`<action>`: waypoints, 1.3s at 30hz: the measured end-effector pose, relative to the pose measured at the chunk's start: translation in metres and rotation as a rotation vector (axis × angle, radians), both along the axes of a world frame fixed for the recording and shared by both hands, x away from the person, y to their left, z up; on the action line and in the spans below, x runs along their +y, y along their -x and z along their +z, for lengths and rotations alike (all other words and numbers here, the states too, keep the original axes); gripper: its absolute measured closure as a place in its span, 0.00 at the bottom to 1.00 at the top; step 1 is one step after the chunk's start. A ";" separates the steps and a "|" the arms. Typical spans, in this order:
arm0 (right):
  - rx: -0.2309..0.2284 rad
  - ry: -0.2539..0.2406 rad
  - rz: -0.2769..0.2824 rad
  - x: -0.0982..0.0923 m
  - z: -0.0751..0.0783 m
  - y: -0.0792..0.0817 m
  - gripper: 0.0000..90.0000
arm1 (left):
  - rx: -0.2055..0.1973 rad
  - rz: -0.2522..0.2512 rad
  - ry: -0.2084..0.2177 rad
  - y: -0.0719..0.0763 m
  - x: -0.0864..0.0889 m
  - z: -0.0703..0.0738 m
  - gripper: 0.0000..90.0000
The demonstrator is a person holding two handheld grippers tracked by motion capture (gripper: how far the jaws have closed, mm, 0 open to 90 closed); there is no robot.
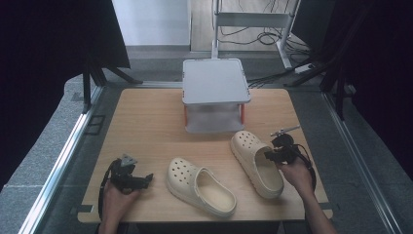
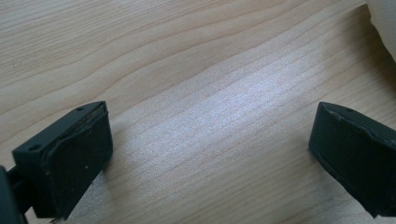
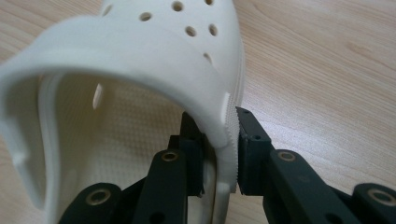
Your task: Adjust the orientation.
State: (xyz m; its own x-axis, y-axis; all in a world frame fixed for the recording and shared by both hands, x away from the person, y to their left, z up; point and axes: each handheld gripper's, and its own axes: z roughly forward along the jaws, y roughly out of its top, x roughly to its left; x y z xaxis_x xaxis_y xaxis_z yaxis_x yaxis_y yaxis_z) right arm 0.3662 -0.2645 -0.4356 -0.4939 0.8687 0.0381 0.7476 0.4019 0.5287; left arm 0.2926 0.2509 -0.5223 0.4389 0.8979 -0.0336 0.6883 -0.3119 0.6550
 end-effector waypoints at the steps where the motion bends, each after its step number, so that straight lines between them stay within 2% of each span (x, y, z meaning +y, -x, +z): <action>1: -0.001 -0.006 0.008 0.000 0.003 0.000 0.84 | 0.000 0.000 0.000 0.000 0.000 0.000 0.00; 5: -0.034 -0.013 0.060 0.010 0.016 0.001 0.84 | 0.000 0.000 0.000 0.000 0.000 0.000 0.00; 11: -0.055 -0.032 0.163 0.042 0.025 -0.001 0.84 | 0.000 0.000 -0.001 0.000 0.000 0.000 0.00; 19: -0.076 -0.017 0.309 0.093 0.018 -0.008 0.84 | -0.002 -0.002 -0.003 0.000 0.000 0.000 0.00; 24: -0.099 0.007 0.396 0.115 0.008 -0.013 0.84 | -0.002 -0.003 -0.002 0.000 0.000 0.000 0.00; 32: -0.108 0.000 0.485 0.129 -0.001 -0.011 0.84 | -0.002 -0.003 -0.002 0.000 0.000 0.000 0.00; 33: -0.113 0.010 0.494 0.130 -0.003 -0.011 0.84 | -0.001 -0.003 -0.002 0.000 0.000 0.000 0.00; 37: -0.089 0.010 0.502 0.126 -0.009 -0.011 0.81 | -0.001 -0.003 -0.002 0.000 0.000 0.000 0.00; 39: -0.068 0.002 0.488 0.123 -0.012 -0.013 0.77 | 0.000 -0.001 0.000 0.000 0.000 0.000 0.00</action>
State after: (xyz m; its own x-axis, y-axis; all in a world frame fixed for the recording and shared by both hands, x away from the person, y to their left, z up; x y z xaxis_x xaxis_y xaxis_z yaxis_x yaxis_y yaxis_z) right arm 0.3789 -0.1418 -0.4479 -0.8445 0.5356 -0.0093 0.4361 0.6975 0.5686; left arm 0.2926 0.2509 -0.5223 0.4397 0.8976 -0.0331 0.6877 -0.3127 0.6552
